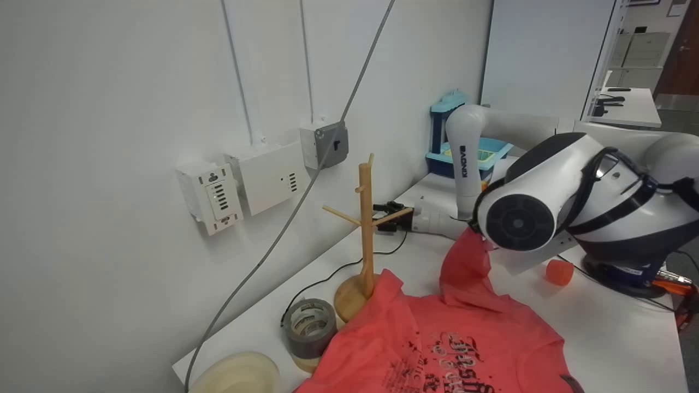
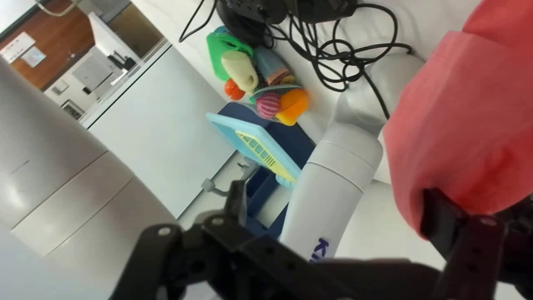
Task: Move the shirt away from you then unfold it
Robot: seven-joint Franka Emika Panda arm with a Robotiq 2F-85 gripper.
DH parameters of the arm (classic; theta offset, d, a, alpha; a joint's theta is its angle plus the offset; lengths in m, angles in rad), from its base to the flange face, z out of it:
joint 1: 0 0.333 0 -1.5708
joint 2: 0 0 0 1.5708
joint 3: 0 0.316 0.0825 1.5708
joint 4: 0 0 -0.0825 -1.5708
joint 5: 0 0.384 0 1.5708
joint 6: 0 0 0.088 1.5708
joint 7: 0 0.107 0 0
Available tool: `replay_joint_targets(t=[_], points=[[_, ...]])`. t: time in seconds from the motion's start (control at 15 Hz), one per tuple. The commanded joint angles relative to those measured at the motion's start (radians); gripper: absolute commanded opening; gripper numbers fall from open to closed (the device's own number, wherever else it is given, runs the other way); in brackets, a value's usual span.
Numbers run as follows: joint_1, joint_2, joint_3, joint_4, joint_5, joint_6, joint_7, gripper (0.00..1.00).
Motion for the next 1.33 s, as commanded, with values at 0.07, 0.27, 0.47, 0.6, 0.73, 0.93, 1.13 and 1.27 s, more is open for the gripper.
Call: replay_joint_targets(t=[0.07,0.27,0.47,0.6,0.73,0.93,1.13,1.27], points=[[-0.087,-0.065,0.007,-0.028,0.093,0.224,-0.039,1.0],[-0.125,-0.083,-0.006,-0.036,0.167,0.371,-0.052,1.0],[-0.137,-0.102,-0.029,-0.048,0.211,0.467,-0.051,1.0],[-0.138,-0.12,-0.036,-0.068,0.235,0.533,-0.063,1.0],[-0.175,-0.145,-0.003,-0.108,0.271,0.626,-0.089,1.0],[-0.217,-0.21,0.042,-0.219,0.403,0.766,-0.213,1.0],[-0.276,-0.289,0.123,-0.375,0.618,0.86,-0.424,1.0],[-0.333,-0.338,0.212,-0.481,0.765,0.892,-0.574,1.0]])
